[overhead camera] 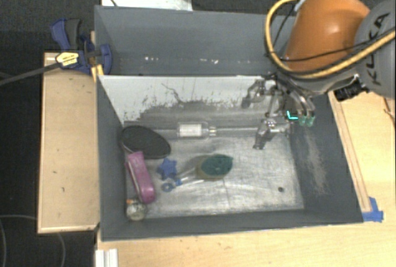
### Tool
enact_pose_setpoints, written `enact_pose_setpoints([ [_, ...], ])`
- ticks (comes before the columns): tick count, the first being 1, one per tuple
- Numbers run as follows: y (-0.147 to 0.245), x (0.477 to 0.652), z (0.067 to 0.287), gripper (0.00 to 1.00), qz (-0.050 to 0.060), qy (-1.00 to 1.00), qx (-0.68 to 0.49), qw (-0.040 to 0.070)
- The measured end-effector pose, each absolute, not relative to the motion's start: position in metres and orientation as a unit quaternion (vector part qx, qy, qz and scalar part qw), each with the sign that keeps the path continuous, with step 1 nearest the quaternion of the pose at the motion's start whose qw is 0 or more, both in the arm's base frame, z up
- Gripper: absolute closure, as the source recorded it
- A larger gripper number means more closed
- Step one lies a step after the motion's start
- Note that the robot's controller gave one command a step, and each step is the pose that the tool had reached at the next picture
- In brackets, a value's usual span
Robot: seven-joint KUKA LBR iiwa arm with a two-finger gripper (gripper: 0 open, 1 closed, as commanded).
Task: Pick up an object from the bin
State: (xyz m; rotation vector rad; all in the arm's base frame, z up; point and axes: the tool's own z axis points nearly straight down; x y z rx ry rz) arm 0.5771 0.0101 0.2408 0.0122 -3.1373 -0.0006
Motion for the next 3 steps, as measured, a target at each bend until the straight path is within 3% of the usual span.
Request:
enact_pose_setpoints([
  [1,0.049,0.543,0.095,0.0,-0.001,-1.0,-0.019,0.003],
  [2,0.048,0.547,0.101,1.0,-0.001,-1.0,-0.021,-0.002],
  [3,0.043,0.543,0.254,1.0,-0.001,-1.0,-0.024,-0.005],
])
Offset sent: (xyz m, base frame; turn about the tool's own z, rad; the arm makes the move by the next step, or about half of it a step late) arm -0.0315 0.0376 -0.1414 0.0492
